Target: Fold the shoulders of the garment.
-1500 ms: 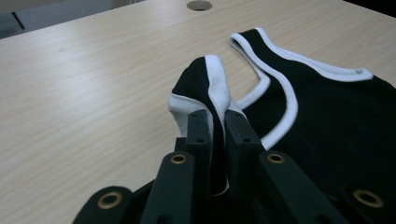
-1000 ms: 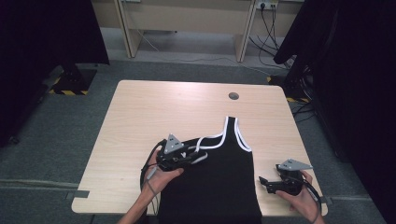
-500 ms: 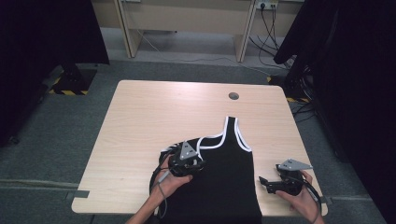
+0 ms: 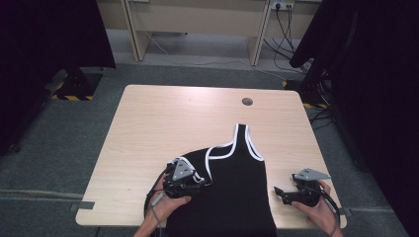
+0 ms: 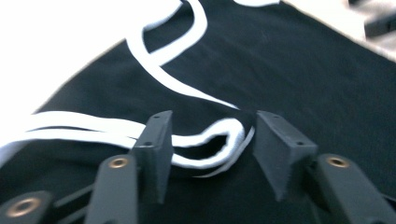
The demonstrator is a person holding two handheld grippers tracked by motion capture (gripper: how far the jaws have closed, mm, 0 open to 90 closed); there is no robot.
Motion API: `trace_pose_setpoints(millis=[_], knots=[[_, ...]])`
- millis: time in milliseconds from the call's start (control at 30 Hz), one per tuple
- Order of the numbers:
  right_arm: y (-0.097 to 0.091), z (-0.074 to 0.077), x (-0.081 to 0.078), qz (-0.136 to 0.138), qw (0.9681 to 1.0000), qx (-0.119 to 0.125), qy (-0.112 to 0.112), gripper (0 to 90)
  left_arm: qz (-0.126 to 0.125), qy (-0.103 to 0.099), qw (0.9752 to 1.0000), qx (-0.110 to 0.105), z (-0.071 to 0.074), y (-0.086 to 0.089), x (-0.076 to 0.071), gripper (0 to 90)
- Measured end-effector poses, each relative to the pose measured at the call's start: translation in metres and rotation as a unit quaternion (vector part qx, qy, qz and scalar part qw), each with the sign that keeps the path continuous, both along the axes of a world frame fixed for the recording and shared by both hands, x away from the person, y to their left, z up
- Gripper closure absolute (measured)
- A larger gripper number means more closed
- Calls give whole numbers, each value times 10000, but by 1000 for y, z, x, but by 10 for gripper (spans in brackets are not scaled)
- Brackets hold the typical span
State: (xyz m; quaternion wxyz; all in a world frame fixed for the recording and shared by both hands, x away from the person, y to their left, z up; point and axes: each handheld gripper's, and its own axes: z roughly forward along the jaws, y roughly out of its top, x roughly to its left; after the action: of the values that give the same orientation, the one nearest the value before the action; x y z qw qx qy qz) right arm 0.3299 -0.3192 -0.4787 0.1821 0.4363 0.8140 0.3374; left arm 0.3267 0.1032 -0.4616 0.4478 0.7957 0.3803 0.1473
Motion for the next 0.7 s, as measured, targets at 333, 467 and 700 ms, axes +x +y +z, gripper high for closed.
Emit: trace_pose_setpoints(millis=[333, 467, 700], knots=[[0, 0, 0, -11, 10000, -1, -2, 116, 579, 326, 9975, 257, -18, 45, 13, 370], [0, 0, 0, -23, 10000, 2, 2, 116, 643, 279, 9970, 337, -22, 45, 22, 385], [0, 0, 0, -27, 10000, 1, 1, 116, 628, 212, 9968, 453, -22, 37, 38, 392]])
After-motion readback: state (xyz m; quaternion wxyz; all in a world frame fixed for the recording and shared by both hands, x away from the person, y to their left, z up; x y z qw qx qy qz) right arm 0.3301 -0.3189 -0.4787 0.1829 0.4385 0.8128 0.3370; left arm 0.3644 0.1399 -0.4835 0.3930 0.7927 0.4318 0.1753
